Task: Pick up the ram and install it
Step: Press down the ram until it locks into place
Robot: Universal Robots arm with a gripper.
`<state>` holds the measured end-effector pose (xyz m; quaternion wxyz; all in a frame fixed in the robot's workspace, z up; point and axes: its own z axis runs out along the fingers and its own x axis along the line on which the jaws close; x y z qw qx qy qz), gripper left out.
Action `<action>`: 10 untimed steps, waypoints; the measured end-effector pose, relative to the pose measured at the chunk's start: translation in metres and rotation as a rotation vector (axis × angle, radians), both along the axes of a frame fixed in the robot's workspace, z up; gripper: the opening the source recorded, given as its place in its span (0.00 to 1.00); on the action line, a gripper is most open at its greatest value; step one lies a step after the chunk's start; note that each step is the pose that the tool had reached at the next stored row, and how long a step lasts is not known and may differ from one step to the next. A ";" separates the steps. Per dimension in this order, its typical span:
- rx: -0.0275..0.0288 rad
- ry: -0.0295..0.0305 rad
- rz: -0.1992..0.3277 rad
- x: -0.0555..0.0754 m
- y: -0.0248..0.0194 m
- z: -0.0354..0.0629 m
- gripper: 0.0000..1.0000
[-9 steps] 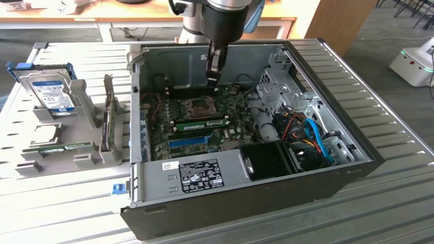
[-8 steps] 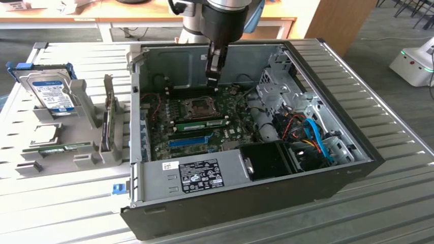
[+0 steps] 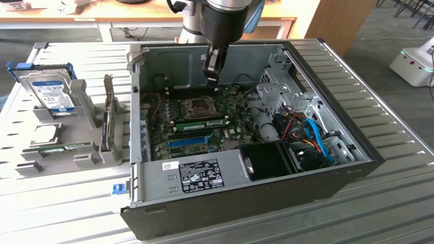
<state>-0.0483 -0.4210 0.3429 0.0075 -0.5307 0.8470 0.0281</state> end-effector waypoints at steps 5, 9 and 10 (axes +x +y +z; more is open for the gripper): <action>0.0001 -0.0001 -0.053 0.000 0.0000 -0.0002 0.11; 0.0001 -0.0001 -0.097 0.000 0.0000 -0.0004 0.11; 0.0001 -0.0001 -0.107 0.000 0.0000 -0.0005 0.11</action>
